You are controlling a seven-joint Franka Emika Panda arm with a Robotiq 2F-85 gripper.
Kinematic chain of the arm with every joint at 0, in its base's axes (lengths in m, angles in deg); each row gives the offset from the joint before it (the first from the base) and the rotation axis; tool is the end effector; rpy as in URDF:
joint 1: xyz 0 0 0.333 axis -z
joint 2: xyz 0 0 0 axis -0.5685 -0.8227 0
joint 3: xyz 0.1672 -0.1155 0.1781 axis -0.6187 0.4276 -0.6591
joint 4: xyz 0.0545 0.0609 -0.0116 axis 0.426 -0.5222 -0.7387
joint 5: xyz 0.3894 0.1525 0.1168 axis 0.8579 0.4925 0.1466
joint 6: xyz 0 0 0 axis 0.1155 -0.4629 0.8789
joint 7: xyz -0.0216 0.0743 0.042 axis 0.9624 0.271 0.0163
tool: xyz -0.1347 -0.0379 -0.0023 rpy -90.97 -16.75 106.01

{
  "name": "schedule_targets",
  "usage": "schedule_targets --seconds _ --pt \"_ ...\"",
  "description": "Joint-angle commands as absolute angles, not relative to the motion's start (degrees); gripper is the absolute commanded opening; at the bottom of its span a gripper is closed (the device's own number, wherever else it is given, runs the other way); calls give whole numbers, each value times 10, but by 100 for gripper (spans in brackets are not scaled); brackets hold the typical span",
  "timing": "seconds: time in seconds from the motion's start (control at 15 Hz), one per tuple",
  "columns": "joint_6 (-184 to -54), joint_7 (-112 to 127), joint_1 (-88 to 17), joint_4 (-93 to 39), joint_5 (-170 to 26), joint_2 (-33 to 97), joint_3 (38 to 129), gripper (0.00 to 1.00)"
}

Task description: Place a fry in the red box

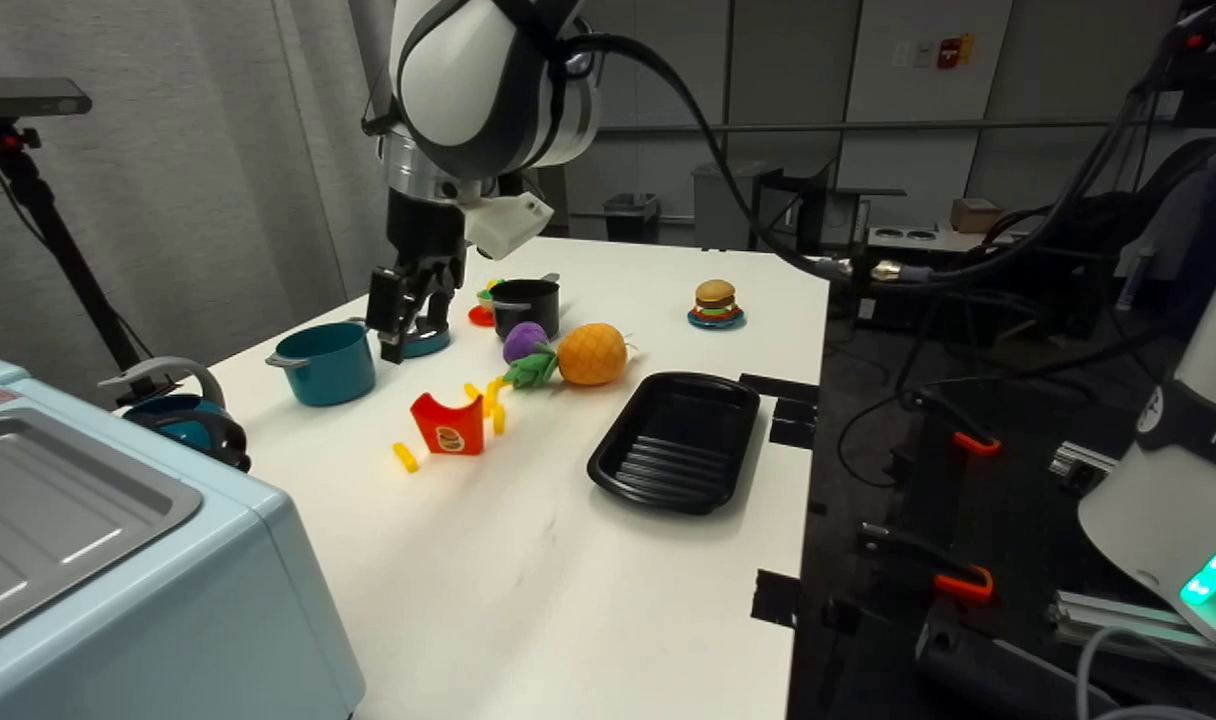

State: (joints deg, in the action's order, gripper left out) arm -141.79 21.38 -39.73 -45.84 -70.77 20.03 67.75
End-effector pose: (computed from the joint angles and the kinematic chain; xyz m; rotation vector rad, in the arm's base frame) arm 0.6400 0.1918 0.1573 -2.9361 -0.6630 -0.4794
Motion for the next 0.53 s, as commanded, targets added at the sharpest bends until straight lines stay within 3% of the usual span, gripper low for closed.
schedule_targets --seconds 0.0,0.47 --pt "-1416 215 -400 -462 -704 207 681 100" --pt "-1416 215 -398 -477 -704 224 681 100"
